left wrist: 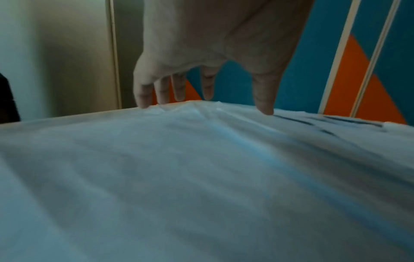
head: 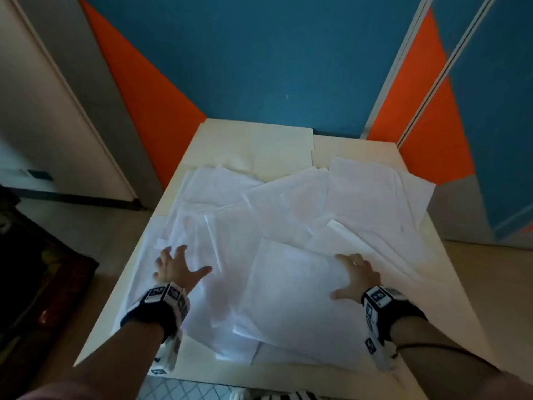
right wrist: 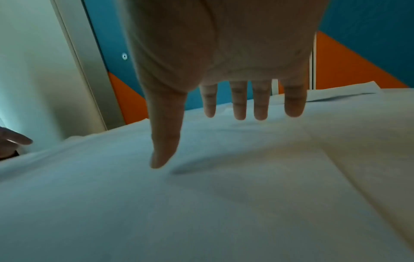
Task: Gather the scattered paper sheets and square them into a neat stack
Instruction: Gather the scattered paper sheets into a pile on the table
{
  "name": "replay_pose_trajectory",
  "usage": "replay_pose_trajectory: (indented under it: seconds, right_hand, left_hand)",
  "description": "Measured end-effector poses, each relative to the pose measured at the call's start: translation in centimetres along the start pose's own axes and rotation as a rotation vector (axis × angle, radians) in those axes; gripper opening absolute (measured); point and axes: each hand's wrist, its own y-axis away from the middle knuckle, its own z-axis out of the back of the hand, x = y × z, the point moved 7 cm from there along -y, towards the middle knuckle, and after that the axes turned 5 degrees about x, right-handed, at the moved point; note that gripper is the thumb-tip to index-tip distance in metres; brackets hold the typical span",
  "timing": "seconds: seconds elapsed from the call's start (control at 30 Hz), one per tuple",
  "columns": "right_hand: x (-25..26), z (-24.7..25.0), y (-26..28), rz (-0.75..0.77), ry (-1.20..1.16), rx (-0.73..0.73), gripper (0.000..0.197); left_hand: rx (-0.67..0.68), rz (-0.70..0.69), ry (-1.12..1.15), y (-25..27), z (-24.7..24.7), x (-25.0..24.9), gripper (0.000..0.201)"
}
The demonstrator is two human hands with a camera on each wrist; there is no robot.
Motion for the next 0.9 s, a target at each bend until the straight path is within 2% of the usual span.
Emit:
replay_pose_trajectory:
  seconds: [0.1, 0.17, 0.3, 0.4, 0.53, 0.67, 0.73, 0.8, 0.9]
  right_hand:
    - [0.0, -0.3, -0.7, -0.063, 0.046, 0.043, 0.103]
    - [-0.1, -0.4, -1.1, -0.116, 0.062, 0.05, 0.105]
    - [-0.8, -0.3, -1.4, -0.194, -0.035, -0.016, 0.102]
    - [-0.9, -0.2, -1.7, -0.235, -0.085, -0.043, 0.096]
    - [-0.9, -0.1, -2.2, -0.296, -0.103, -0.054, 0.081]
    - [0.1, -0.6, -2.3, -0.372, -0.082, -0.079, 0.077]
    - [0.8, -0.5, -2.4, -0.383, -0.027, -0.069, 0.072]
    - [1.2, 0.1, -2.7, -0.362, 0.016, -0.06, 0.059]
    - [0.0, 1.6, -2.8, -0.373, -0.029, -0.138, 0.045]
  left_hand:
    - [0.009, 0.194, 0.007, -1.0, 0.4, 2.7, 0.105]
    - [0.023, 0.232, -0.035, -1.4, 0.4, 3.3, 0.111]
    - [0.029, 0.187, -0.14, -2.0, 0.3, 2.4, 0.107]
    - [0.073, 0.163, -0.045, -3.1, -0.4, 2.0, 0.101]
    - [0.093, 0.108, 0.113, -4.0, -1.2, 1.6, 0.073]
    - [0.107, 0.085, 0.135, -4.3, -1.9, 0.8, 0.051]
    - [0.106, 0.087, 0.146, -4.4, -2.2, 0.6, 0.053]
    - [0.099, 0.091, 0.162, -4.5, -2.2, 0.5, 0.058]
    - [0.095, 0.096, 0.159, -4.7, -2.3, 0.6, 0.062]
